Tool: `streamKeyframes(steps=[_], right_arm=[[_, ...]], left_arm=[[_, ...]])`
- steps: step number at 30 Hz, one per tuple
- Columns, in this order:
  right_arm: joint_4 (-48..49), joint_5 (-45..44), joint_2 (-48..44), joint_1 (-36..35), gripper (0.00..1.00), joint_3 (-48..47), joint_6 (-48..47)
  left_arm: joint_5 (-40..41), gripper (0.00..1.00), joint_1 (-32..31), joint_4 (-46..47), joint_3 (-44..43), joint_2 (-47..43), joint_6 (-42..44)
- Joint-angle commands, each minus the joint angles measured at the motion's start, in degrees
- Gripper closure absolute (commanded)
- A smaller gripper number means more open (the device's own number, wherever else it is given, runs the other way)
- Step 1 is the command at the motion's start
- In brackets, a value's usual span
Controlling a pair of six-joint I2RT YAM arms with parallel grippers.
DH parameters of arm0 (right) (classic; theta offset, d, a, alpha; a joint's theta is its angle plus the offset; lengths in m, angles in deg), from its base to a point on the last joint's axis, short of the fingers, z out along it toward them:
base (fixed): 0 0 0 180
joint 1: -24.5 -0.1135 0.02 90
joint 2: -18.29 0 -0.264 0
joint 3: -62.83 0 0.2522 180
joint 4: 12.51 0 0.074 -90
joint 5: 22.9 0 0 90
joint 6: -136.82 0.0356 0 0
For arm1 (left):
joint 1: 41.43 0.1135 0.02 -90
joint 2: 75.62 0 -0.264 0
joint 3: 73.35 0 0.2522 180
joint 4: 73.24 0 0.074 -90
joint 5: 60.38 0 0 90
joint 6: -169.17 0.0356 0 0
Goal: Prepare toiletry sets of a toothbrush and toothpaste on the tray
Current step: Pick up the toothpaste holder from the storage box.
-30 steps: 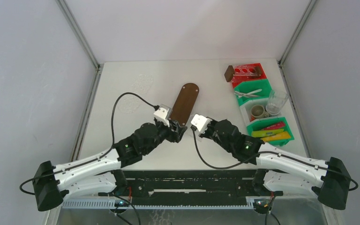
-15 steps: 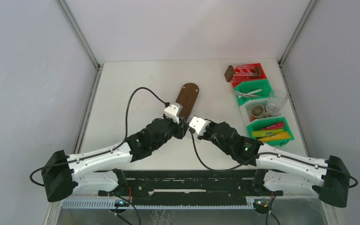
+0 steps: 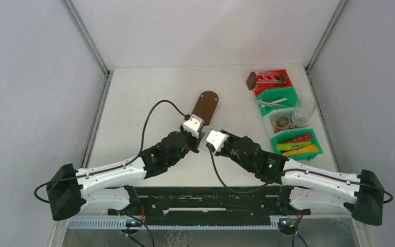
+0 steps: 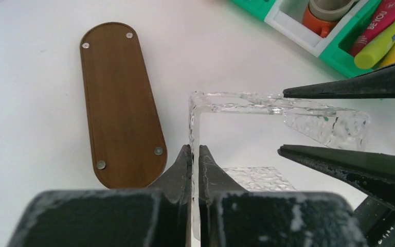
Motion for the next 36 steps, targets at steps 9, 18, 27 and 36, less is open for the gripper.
streamKeyframes(steps=[9, 18, 27, 36], right_arm=[[-4.6, 14.6, -8.6, -1.1, 0.37, -6.0, 11.0], [-5.4, 26.9, -19.2, 5.2, 0.21, -7.4, 27.1], [-0.3, 45.9, -14.3, 28.6, 0.23, -2.4, 50.1], [7.9, 59.6, -3.9, 35.4, 0.24, 1.4, 55.1]], left_arm=[[3.5, 1.00, 1.0, 22.2, 10.6, -9.8, 10.1], [-4.9, 1.00, 2.1, 38.8, 23.1, -16.2, 21.3], [-15.3, 1.00, 2.1, 54.6, 30.9, -15.0, 31.9], [-21.1, 1.00, 2.1, 60.6, 33.5, -13.0, 34.6]])
